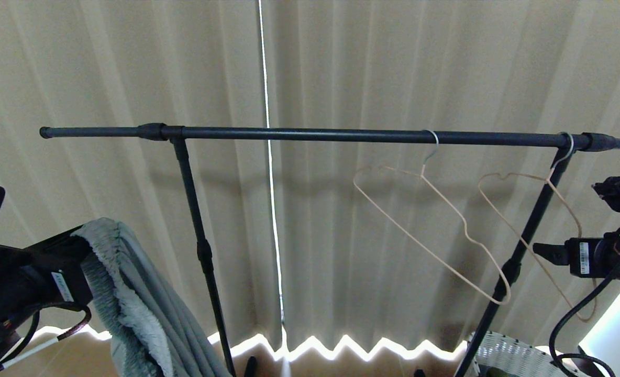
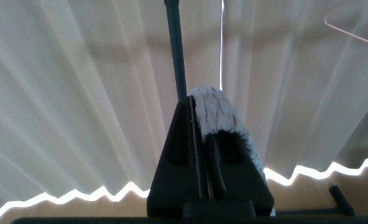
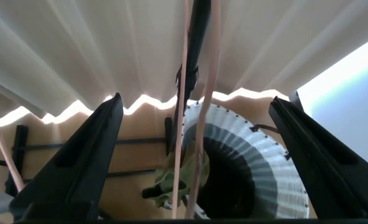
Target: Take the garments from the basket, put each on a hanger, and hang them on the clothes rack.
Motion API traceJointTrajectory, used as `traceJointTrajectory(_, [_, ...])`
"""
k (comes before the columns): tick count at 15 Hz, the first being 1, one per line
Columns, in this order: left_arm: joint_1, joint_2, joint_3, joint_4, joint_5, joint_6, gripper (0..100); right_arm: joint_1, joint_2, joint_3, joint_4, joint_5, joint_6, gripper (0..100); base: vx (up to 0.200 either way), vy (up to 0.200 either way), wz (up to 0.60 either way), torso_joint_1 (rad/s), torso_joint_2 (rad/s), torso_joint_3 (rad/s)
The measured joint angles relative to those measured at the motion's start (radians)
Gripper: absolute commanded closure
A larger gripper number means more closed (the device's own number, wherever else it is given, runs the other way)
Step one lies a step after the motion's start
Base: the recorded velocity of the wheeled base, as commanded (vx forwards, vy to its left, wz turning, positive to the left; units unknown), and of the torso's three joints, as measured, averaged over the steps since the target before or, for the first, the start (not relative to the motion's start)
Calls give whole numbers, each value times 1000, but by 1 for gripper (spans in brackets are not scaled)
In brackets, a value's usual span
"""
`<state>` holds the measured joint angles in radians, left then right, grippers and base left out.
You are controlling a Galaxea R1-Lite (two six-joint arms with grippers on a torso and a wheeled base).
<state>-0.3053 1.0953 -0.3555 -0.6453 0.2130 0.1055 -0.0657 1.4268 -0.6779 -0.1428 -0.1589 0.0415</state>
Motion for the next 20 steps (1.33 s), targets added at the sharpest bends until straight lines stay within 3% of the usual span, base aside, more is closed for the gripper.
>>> traceJointTrajectory(8, [0, 0, 0, 0, 0, 0, 100, -3, 12, -113, 79, -2, 7, 0, 0, 0, 0, 0, 0, 0])
traceJointTrajectory(20, [2, -11, 1, -1, 0, 0, 100, -23, 65, -114, 69, 0, 11, 0, 0, 0, 0, 0, 0, 0])
